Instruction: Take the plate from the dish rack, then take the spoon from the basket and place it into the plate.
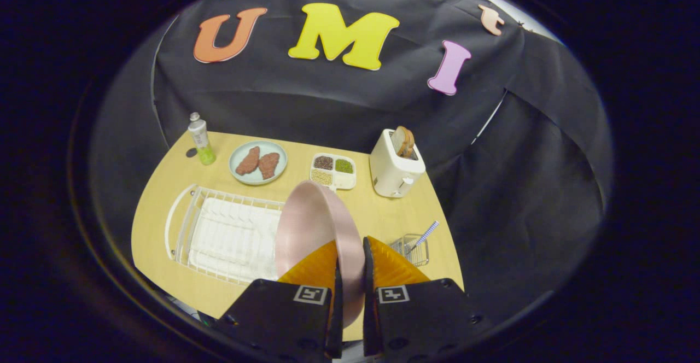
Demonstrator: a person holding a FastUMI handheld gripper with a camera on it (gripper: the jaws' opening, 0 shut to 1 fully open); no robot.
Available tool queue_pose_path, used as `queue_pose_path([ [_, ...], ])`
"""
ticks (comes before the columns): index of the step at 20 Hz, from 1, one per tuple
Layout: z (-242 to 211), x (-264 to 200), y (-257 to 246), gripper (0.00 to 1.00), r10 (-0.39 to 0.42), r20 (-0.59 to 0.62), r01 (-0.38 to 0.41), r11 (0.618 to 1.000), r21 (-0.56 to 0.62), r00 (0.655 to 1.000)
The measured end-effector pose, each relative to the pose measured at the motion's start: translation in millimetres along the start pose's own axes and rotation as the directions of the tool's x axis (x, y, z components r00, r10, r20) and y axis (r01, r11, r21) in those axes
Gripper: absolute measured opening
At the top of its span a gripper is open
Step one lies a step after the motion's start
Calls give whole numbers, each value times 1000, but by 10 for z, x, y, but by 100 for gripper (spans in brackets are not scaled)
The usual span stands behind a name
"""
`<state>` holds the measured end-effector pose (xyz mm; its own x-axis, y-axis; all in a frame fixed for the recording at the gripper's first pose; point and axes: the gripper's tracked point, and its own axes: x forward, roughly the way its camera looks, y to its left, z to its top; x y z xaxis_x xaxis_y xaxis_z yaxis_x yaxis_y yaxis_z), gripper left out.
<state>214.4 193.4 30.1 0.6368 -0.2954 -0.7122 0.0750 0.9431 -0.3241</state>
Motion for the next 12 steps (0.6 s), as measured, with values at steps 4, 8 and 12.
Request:
queue_pose_path([
  [4, -425, -387, 91, 20, 109, 61, -111, 993, 34, 992],
  [8, -989, -419, 164, 20, 213, 93, -222, 970, 95, 973],
  [12, -1596, -86, 98, 20, 239, 84, -250, 953, 170, 967],
])
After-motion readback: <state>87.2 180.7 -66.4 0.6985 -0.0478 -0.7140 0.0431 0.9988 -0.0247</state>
